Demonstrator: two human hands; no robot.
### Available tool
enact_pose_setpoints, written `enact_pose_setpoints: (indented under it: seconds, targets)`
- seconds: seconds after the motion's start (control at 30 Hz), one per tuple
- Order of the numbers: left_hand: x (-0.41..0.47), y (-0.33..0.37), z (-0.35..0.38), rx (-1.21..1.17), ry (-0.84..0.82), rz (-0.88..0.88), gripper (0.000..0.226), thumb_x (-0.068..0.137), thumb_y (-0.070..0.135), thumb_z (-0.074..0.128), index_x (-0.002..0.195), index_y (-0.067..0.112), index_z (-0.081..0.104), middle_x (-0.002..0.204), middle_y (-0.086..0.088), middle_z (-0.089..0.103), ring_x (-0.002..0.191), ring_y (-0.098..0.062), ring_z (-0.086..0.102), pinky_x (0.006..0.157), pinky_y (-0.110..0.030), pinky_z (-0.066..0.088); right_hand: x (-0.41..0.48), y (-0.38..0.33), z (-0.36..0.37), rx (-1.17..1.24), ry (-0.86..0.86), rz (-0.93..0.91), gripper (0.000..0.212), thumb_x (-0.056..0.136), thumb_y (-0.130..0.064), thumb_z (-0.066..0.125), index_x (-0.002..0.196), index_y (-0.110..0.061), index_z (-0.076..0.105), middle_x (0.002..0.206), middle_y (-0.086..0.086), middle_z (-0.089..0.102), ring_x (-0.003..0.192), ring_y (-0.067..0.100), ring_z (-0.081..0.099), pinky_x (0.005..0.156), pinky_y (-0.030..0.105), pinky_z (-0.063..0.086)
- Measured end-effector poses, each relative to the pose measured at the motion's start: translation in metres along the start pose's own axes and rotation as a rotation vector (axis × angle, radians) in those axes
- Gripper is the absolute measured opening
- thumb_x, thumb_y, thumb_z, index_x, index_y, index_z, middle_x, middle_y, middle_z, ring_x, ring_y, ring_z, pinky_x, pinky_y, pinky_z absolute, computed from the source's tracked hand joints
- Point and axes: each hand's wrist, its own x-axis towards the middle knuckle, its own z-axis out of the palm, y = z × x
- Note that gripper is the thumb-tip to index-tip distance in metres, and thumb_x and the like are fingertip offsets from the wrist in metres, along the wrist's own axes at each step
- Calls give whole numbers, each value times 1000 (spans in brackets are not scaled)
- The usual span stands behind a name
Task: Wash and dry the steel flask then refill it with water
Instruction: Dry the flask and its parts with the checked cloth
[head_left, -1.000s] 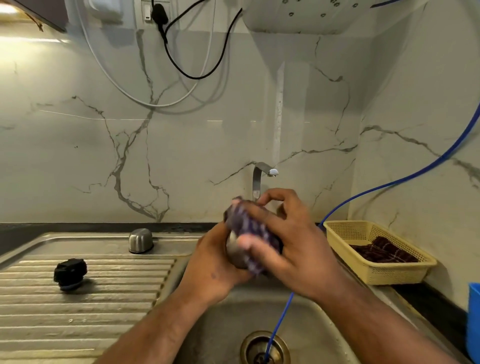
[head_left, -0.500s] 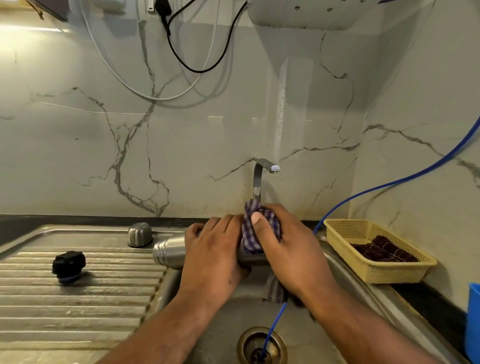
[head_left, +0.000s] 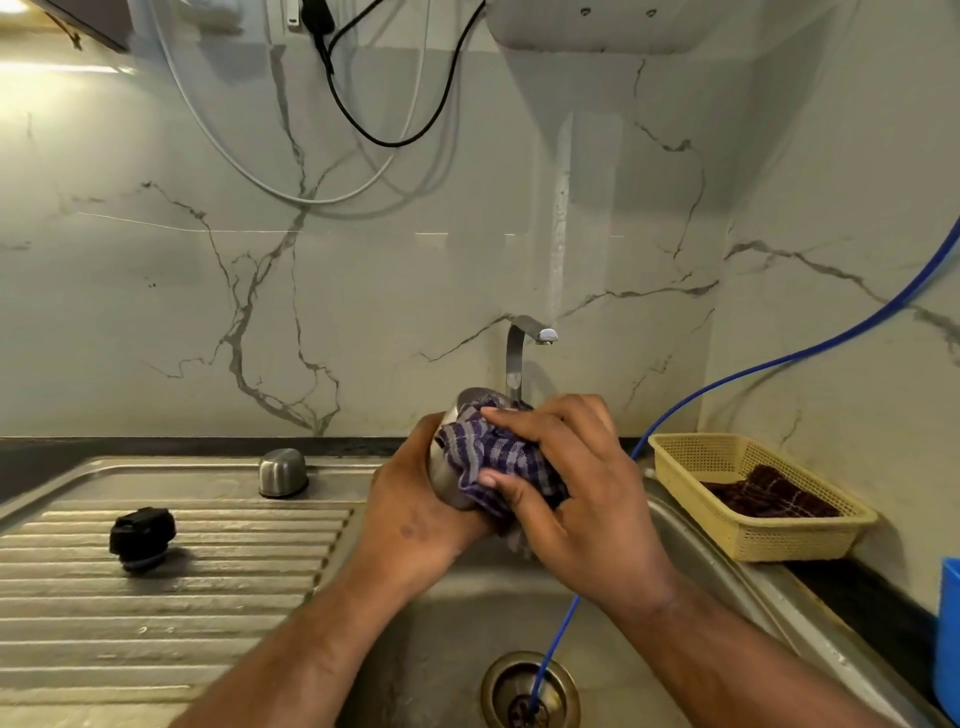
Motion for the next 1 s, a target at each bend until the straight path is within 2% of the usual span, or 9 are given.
enact_pose_setpoints:
  seconds: [0.13, 0.27, 0.33, 0.47, 0.63, 0.73, 0.87, 0.93, 1.0]
  targets:
    - [-4, 7, 6, 124, 23, 59, 51, 67, 54, 73, 112, 38, 56, 88, 30, 60, 92, 22, 57, 74, 0, 43, 1, -10, 3, -89, -98, 136, 58, 95, -52, 62, 146, -25, 53, 136, -11, 53, 132, 7, 40, 111, 16, 31]
    - [-4, 1, 11, 238, -20, 132, 55, 72, 54, 70, 120, 30, 60, 104, 17, 65, 98, -3, 63, 84, -27, 55, 4, -10, 3, 54, -197, 335, 67, 94, -63, 57, 153, -34, 41, 144, -19, 49, 136, -3, 41, 112, 17, 36]
    - [-4, -1, 9, 251, -11, 142, 54, 70, 52, 69, 119, 28, 62, 103, 15, 66, 96, -6, 64, 81, -34, 57, 4, -11, 4, 113, -165, 318, 61, 95, -56, 61, 149, -31, 50, 143, -18, 54, 134, -4, 46, 111, 19, 40]
    - [-6, 5, 8, 254, -37, 162, 52, 70, 58, 58, 110, 27, 68, 96, 15, 68, 90, -4, 65, 77, -32, 57, 3, -15, 9, 82, 20, 105, 38, 91, -30, 73, 126, -16, 70, 122, -7, 69, 124, 5, 57, 106, 23, 46]
    - [-9, 7, 12, 196, -79, 124, 29, 70, 35, 80, 98, 31, 71, 82, 19, 70, 80, 6, 67, 68, -13, 51, 0, -8, 3, 113, 105, 24, 44, 74, 1, 89, 115, -9, 75, 103, -1, 71, 100, 15, 62, 86, 22, 52]
    - [-12, 9, 16, 159, -69, 93, 40, 67, 32, 86, 102, 33, 68, 87, 18, 70, 84, 6, 66, 70, -10, 48, 1, -3, -1, 173, 85, 71, 39, 79, -15, 89, 115, -14, 75, 106, -6, 71, 102, 13, 62, 87, 20, 49]
    - [-8, 6, 14, 259, -6, 161, 52, 68, 44, 81, 115, 32, 62, 102, 16, 66, 94, -1, 62, 81, -29, 56, 6, 2, -3, 236, -111, 229, 43, 87, -43, 75, 126, -25, 68, 125, -15, 65, 121, 8, 59, 101, 22, 45]
    - [-5, 2, 10, 404, 48, 250, 54, 71, 53, 70, 119, 29, 58, 107, 14, 64, 97, -7, 60, 85, -33, 53, 5, 2, -1, 238, -236, 354, 44, 90, -51, 69, 128, -29, 60, 117, -15, 65, 113, 4, 61, 93, 21, 49]
    - [-3, -1, 7, 528, 80, 330, 60, 72, 57, 65, 123, 26, 55, 108, 10, 64, 98, -12, 60, 87, -36, 50, 2, 0, 4, 214, -247, 432, 39, 94, -59, 58, 123, -33, 54, 110, -14, 65, 105, 3, 63, 88, 29, 54]
